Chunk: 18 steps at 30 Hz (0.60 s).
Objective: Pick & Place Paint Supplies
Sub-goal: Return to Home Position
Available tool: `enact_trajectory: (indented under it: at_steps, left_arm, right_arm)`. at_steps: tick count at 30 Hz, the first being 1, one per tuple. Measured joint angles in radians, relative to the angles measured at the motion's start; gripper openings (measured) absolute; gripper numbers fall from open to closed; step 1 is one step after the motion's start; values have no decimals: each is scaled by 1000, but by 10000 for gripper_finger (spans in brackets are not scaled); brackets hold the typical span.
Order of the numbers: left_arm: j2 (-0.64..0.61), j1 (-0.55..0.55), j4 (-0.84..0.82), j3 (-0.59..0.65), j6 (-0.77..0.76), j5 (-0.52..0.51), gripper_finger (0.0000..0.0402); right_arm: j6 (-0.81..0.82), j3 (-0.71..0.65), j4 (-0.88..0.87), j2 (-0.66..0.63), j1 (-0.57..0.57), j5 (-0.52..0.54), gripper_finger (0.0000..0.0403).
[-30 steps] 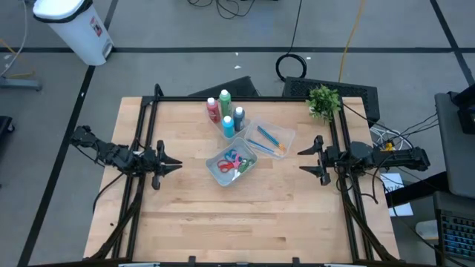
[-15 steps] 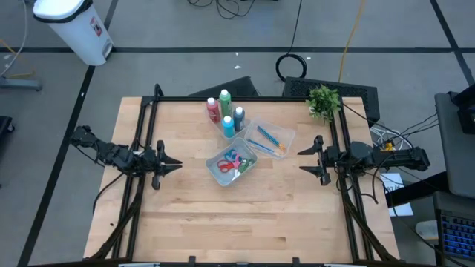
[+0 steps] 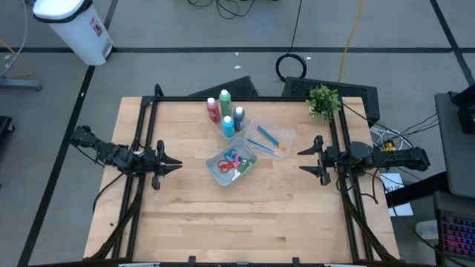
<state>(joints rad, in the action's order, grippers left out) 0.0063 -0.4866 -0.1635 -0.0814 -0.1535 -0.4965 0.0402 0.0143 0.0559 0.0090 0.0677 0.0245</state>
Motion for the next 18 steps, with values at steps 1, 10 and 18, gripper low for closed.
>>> enact_trajectory:
  at_steps: [1, 10, 18]
  left_arm:
    - [0, 0, 0, 0, 0, 0, 67]
    - [0, 0, 0, 0, 0, 0, 67]
    - [0, 0, 0, 0, 0, 0, 67]
  right_arm:
    - [0, 0, 0, 0, 0, 0, 246]
    - [0, 0, 0, 0, 0, 0, 247]
    - [0, 0, 0, 0, 0, 0, 243]
